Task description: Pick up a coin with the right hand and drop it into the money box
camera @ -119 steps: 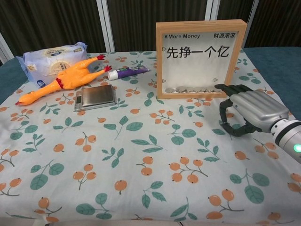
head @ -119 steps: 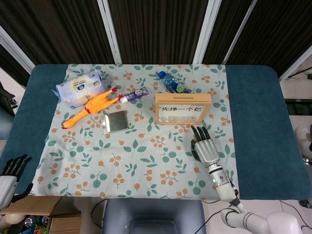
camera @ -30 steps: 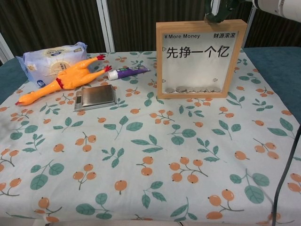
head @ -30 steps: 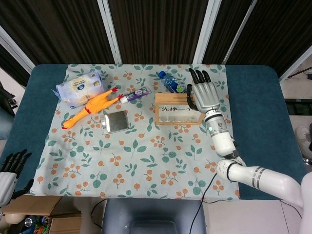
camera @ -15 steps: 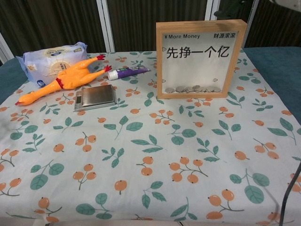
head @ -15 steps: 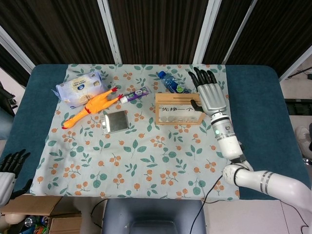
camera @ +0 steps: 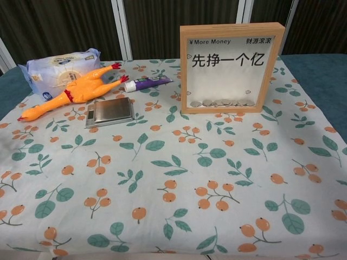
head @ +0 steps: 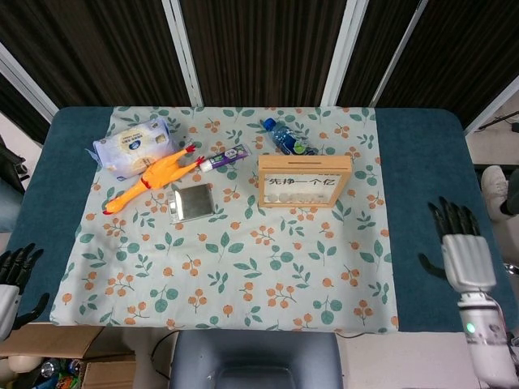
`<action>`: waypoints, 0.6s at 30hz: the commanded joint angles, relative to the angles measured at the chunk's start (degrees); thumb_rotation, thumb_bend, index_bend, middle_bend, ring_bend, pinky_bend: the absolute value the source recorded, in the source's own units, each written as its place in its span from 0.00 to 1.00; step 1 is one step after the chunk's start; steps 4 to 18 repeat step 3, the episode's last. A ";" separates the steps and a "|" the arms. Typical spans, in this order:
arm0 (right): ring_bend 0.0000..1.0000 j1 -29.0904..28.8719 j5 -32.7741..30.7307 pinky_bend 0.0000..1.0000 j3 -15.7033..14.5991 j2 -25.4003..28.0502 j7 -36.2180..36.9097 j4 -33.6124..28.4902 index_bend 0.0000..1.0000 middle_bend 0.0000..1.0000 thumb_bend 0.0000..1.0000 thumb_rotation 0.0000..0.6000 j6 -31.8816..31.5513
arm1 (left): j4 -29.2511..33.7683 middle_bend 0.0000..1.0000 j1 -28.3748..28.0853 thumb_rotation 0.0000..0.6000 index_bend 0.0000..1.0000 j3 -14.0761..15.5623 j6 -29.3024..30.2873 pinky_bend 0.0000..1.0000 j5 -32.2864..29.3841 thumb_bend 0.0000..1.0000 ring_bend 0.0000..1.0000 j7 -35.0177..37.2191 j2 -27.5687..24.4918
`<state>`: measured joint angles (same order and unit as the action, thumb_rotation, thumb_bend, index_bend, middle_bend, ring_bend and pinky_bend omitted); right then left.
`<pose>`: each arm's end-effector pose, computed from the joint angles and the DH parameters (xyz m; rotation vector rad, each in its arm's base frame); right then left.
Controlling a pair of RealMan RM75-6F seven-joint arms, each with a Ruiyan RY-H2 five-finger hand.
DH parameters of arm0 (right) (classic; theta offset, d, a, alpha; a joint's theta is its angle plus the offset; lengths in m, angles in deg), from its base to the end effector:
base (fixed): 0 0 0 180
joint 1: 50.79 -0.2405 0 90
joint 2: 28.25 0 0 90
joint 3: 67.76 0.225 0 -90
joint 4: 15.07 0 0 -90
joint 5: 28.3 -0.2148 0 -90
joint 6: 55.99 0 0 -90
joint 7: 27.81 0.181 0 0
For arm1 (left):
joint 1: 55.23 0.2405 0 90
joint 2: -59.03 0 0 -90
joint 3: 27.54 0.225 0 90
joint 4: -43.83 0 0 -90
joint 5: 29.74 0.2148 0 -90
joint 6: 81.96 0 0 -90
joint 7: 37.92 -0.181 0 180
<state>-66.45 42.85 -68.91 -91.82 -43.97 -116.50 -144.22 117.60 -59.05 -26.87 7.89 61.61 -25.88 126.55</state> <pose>-0.2598 -0.2459 0.1399 1.3529 -0.8263 0.7694 -0.3274 0.2008 0.1539 -1.4604 -0.8233 -0.9104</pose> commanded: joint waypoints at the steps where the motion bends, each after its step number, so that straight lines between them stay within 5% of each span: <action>1: 0.00 8.48 4.20 0.00 -4.30 -6.12 7.05 8.70 0.00 0.00 0.40 1.00 -6.62 | -0.01 0.00 0.24 1.00 0.00 0.15 0.05 0.00 -0.04 0.36 0.00 -0.14 -0.19; 18: 0.00 10.27 4.58 0.00 -4.00 -8.05 8.30 11.28 0.00 0.00 0.40 1.00 -7.85 | -0.17 0.00 0.39 1.00 0.00 0.28 0.01 0.00 -0.07 0.36 0.00 -0.01 -0.34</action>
